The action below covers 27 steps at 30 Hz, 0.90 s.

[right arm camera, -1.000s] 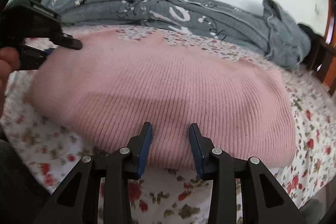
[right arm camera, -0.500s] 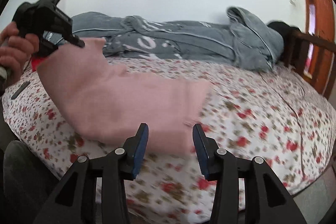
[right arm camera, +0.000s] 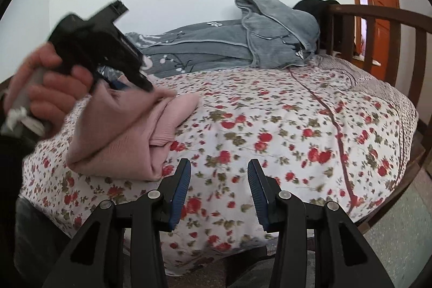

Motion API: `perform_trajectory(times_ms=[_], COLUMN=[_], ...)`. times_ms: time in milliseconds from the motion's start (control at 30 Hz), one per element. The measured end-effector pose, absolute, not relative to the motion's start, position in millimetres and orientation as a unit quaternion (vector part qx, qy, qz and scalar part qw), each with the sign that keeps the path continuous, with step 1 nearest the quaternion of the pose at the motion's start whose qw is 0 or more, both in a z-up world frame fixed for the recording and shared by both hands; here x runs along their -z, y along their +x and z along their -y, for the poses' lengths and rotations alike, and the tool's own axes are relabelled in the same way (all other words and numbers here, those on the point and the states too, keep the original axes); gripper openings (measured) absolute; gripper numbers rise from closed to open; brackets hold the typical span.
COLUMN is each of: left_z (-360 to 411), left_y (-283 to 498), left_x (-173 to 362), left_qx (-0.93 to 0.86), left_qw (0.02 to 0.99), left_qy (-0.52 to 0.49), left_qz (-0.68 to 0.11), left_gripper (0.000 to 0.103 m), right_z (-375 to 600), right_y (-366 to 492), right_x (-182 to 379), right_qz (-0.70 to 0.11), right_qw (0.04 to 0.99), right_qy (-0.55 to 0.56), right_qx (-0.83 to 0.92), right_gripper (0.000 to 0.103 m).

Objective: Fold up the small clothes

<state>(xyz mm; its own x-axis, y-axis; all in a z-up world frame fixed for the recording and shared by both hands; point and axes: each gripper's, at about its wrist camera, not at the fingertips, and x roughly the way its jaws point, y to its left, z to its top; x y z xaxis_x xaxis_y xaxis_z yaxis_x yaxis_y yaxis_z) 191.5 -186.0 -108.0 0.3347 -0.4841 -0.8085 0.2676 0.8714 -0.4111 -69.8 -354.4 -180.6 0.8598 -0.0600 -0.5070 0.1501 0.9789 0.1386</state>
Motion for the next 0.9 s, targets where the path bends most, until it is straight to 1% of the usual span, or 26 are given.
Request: perform_trajectory(times_ms=[67, 200, 267, 300, 333, 400, 533, 733, 767, 800, 867, 900], left_z=[178, 147, 125, 109, 97, 66, 16, -33, -36, -40, -43, -43], left_y=[188, 184, 186, 186, 186, 186, 185, 185, 185, 186, 189, 189], left_x=[101, 80, 76, 75, 75, 78, 88, 108, 110, 113, 119, 121], left_qx=[0.264, 0.205, 0.192, 0.182, 0.174, 0.152, 0.126, 0.122, 0.121, 0.120, 0.122, 0.124], left_qw=[0.802, 0.846, 0.853, 0.857, 0.861, 0.870, 0.880, 0.872, 0.872, 0.871, 0.868, 0.867], left_qy=[-0.126, -0.088, -0.084, -0.088, -0.091, -0.092, -0.086, -0.113, -0.116, -0.120, -0.129, -0.132], left_qz=[-0.521, -0.485, -0.478, -0.474, -0.470, -0.460, -0.450, -0.460, -0.460, -0.460, -0.464, -0.465], left_gripper=[0.032, 0.033, 0.033, 0.034, 0.036, 0.038, 0.038, 0.038, 0.038, 0.038, 0.038, 0.038], right_z=[356, 349, 345, 342, 341, 341, 344, 335, 329, 323, 309, 307], right_y=[-68, -47, -29, -16, -6, 16, 65, 133, 137, 137, 130, 125], right_x=[178, 165, 157, 153, 149, 145, 145, 184, 189, 190, 182, 174], right_qz=[-0.259, -0.258, -0.256, -0.258, -0.260, -0.267, -0.281, -0.379, -0.386, -0.387, -0.371, -0.355], right_qw=[0.960, 0.959, 0.958, 0.954, 0.950, 0.939, 0.915, 0.856, 0.851, 0.853, 0.879, 0.892], right_qy=[0.093, 0.113, 0.129, 0.148, 0.167, 0.205, 0.280, 0.343, 0.344, 0.336, 0.288, 0.268], right_qx=[0.047, 0.013, -0.013, -0.031, -0.045, -0.064, -0.075, -0.081, -0.092, -0.097, -0.081, -0.082], right_gripper=[0.043, 0.043, 0.046, 0.051, 0.055, 0.055, 0.057, 0.056, 0.053, 0.040, 0.023, 0.019])
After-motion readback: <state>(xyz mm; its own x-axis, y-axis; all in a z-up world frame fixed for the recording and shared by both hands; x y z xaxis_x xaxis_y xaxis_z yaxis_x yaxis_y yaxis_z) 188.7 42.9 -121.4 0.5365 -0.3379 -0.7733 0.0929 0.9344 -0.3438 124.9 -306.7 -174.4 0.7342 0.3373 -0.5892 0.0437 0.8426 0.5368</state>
